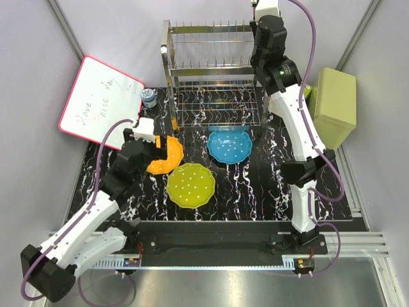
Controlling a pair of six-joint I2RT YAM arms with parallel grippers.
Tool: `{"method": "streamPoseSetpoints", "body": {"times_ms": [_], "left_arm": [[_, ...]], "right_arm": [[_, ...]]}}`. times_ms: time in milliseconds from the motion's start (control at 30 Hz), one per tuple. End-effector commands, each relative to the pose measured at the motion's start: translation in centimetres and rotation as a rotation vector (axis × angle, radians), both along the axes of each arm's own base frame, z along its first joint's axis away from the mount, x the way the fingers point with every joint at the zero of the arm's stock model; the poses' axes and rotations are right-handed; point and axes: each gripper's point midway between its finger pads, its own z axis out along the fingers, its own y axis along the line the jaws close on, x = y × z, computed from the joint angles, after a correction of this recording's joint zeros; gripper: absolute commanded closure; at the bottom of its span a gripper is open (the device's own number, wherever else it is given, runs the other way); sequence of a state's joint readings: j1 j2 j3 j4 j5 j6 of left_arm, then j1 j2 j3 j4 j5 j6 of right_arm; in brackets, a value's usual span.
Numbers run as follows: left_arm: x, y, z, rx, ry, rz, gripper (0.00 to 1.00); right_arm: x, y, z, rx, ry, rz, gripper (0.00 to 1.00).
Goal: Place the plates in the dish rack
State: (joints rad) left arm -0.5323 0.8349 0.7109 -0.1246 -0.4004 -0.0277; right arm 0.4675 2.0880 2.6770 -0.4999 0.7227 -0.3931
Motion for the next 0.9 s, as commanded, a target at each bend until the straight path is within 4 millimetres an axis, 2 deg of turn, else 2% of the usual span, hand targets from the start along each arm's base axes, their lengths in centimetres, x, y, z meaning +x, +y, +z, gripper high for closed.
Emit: {"method": "streamPoseSetpoints", "body": {"times_ms": [0,167,200,367,633,867], "left_arm": [[0.5,-0.6,1.2,-0.051,-0.043,-0.012,0.13],[0.6,-0.9,1.1,-0.054,-0.036,-0.02,0.12],[0.6,-0.9,1.1,-0.053,-0.037,-0.021,0.12],[0.5,-0.7,1.0,-0.043,-0.034,-0.014,0.12],[0.5,-1.1,0.3,-0.065,-0.019,-0.027,0.12],[0.6,-1.2,0.1,-0.066,-0.016,-0.028,0.12]], "right_arm": [[-1.2,-1.2,4.7,0.116,-0.178,-0.054,1.0],[0.0,-0.8,3.5,0.117,-0.168,-0.075,1.0],[0.7,-0.6,2.6,0.108,-0.156,-0.085,1.0],[1.2,-0.6,2.1,0.103,-0.158,-0.104,1.0],[0.9,-1.5,2.8,0.104,-0.198,-0.167,1.0],[1.5,-1.5,1.5,0.097,-0.171,-0.186,1.0]]}}
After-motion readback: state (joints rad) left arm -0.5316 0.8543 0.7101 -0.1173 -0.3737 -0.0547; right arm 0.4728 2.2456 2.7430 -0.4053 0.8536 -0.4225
